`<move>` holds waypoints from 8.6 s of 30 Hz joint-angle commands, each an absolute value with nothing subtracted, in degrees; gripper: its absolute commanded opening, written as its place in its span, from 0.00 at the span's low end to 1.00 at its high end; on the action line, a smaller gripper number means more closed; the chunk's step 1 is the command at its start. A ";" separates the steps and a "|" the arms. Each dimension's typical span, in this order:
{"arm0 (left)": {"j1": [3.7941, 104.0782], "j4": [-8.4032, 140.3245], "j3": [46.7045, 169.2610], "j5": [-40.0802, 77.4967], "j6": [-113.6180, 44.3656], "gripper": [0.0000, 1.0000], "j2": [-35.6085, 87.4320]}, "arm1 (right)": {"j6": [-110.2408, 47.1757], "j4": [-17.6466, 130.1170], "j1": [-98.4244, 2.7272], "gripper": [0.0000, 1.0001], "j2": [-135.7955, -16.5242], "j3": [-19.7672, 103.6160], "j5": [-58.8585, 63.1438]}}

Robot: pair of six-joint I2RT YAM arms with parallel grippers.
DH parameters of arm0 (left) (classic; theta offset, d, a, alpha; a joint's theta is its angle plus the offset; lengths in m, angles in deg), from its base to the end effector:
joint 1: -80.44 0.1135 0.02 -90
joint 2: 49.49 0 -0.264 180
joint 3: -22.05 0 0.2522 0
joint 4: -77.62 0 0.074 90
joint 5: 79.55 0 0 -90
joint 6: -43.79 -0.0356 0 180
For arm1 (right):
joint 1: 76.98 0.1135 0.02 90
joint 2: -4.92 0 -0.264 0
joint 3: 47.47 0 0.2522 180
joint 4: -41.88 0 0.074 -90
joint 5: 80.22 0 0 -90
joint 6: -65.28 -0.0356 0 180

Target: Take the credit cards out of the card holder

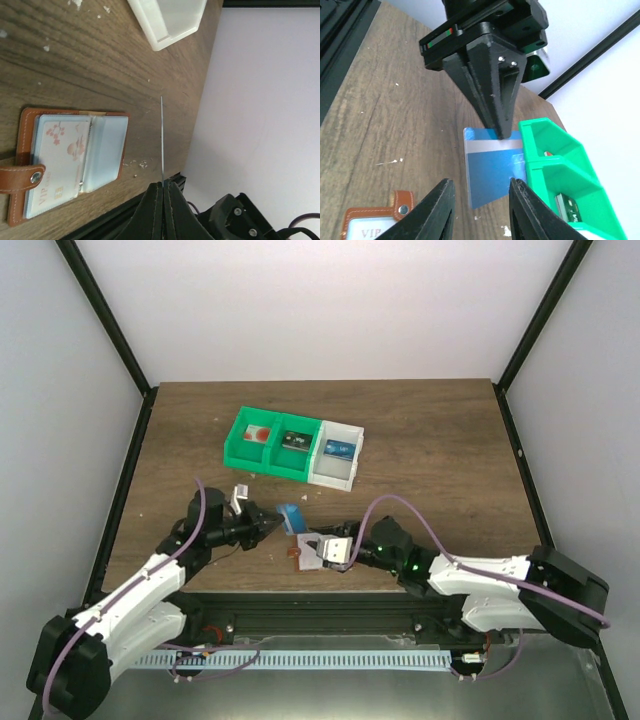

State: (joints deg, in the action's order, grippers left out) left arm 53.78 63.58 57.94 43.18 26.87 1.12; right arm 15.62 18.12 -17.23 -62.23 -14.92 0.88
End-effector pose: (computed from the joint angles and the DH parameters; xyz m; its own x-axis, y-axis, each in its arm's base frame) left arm 0.1589 -0.1013 0.2034 -0.8915 -0.4530 -0.0063 -0.1782 0.3634 -0.9144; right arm 0.1123 0.2034 0.1930 0.5298 -0.3610 -0.7675 -0.7702 0.1742 -0.6136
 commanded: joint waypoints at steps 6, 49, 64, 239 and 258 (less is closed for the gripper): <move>53.98 66.25 54.35 46.92 33.22 0.00 -0.62 | 23.04 16.64 -15.99 0.33 -66.81 -10.31 3.55; 53.98 81.14 47.56 48.22 40.08 0.67 -1.81 | 19.66 8.73 -13.79 0.00 -72.91 -13.59 10.84; 53.98 60.04 59.42 28.07 4.54 1.00 -13.35 | -18.50 35.89 -19.93 0.00 -64.26 -2.85 12.80; 48.27 65.61 57.14 29.12 -2.49 0.68 4.70 | -64.50 54.02 -35.12 0.42 -69.37 2.21 -5.07; 47.35 92.55 45.13 44.87 8.66 0.50 14.42 | -69.70 53.37 -24.69 0.26 -80.05 4.69 -2.76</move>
State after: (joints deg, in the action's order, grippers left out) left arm 47.81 83.98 46.60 41.98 6.13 13.14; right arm -68.49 53.47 -25.71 -78.54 2.28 -4.06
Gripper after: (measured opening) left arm 0.578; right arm 0.276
